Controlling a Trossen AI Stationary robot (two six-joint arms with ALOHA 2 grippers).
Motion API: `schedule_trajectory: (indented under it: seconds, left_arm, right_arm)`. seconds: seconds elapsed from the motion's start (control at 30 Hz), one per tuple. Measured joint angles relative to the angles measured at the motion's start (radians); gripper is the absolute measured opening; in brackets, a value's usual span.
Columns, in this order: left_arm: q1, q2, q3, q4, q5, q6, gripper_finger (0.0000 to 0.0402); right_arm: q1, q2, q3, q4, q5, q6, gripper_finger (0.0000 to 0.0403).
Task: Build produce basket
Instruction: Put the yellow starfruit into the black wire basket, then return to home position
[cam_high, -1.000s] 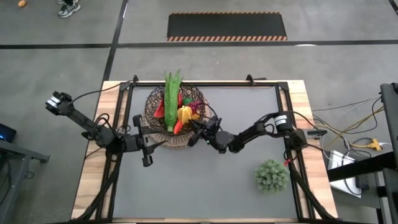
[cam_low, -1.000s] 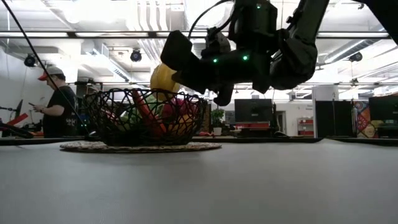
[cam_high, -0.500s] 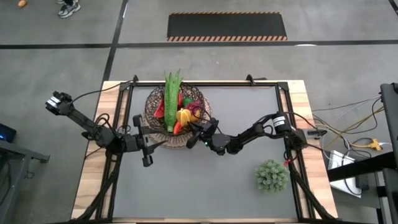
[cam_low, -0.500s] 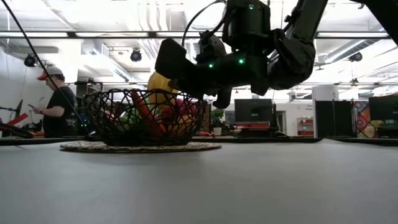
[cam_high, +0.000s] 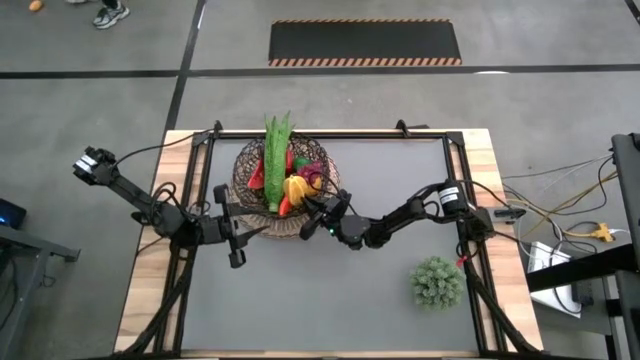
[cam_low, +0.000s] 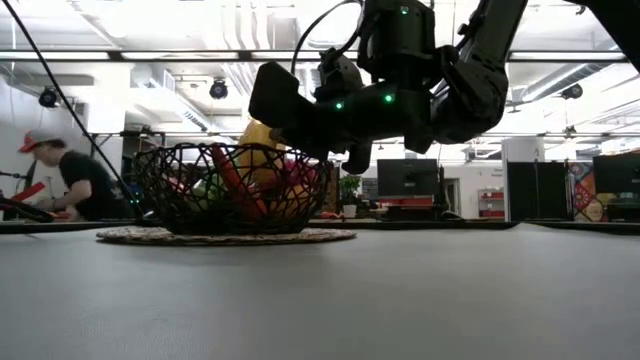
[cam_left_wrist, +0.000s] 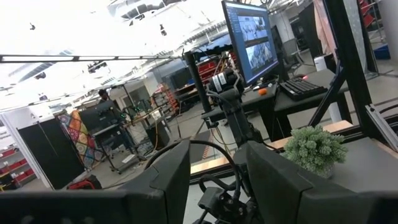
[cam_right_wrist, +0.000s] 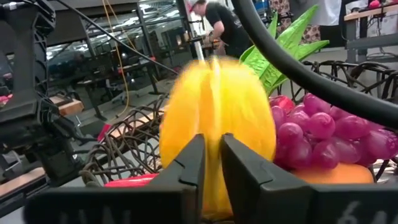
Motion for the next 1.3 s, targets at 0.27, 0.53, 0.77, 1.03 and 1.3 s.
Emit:
schedule_trajectory:
  seconds: [0.27, 0.53, 0.77, 1.03, 1.3]
  left_arm:
    - [0.0, 0.0, 0.0, 0.0, 0.0, 0.0, 0.0138]
    - [0.0, 0.0, 0.0, 0.0, 0.0, 0.0, 0.0138]
    - [0.0, 0.0, -0.001, 0.0, 0.0, -0.001, 0.0138]
    - [-0.004, 0.0, -0.01, -0.002, 0.001, -0.007, 0.0138]
    - [-0.122, -0.05, -0.013, -0.482, 0.399, -0.068, 0.0138]
  right_arm:
    - [0.0, 0.0, 0.0, 0.005, -0.001, -0.002, 0.0111]
    - [0.008, -0.007, -0.002, 0.003, 0.006, -0.002, 0.0156]
    - [0.038, -0.037, -0.002, -0.002, 0.005, -0.023, 0.0168]
    - [0.109, -0.095, -0.002, -0.007, 0.007, -0.119, 0.0159]
    - [0.274, -0.38, -0.123, -0.331, -0.35, -0.758, 0.0133]
